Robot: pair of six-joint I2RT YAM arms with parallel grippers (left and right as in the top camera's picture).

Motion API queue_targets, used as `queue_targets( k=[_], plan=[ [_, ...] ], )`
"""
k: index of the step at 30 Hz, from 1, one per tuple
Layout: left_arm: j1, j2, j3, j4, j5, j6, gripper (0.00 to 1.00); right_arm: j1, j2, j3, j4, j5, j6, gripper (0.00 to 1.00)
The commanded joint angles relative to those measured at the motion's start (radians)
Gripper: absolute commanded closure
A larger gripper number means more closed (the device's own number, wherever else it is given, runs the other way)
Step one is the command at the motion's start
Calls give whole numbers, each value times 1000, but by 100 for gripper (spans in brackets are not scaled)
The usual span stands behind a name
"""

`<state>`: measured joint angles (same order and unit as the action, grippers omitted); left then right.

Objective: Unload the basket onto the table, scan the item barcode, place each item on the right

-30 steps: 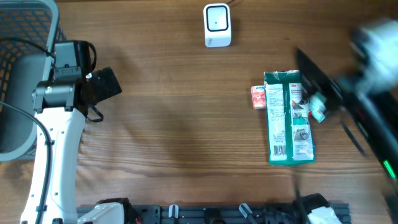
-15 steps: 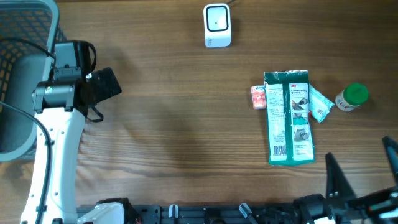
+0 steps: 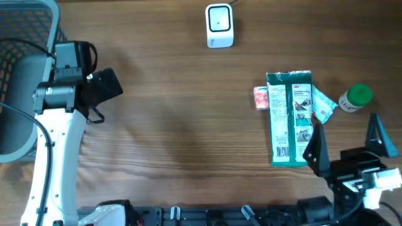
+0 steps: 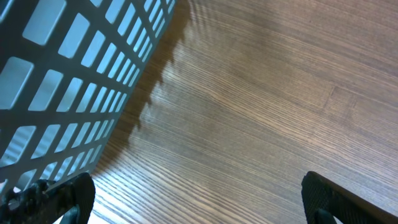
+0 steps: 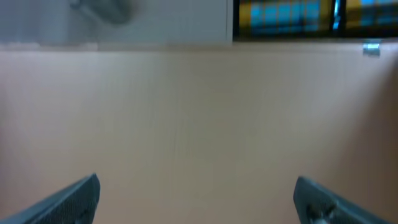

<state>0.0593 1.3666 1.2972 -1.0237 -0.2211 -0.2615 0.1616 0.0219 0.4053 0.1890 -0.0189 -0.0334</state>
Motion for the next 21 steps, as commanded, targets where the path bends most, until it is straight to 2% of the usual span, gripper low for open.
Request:
queue_targets(
  k=[1,11,21],
  plan=[
    [5,-11,14,3,-15,-8,0,-5,-18,-134,122,-8,10,0],
    [5,-11,14,3,-15,-8,0,-5,-18,-392,159,-4,114,0],
    [5,-11,14,3,-15,-8,0,-33,-19,-400,-158,-10,146,0]
  ],
)
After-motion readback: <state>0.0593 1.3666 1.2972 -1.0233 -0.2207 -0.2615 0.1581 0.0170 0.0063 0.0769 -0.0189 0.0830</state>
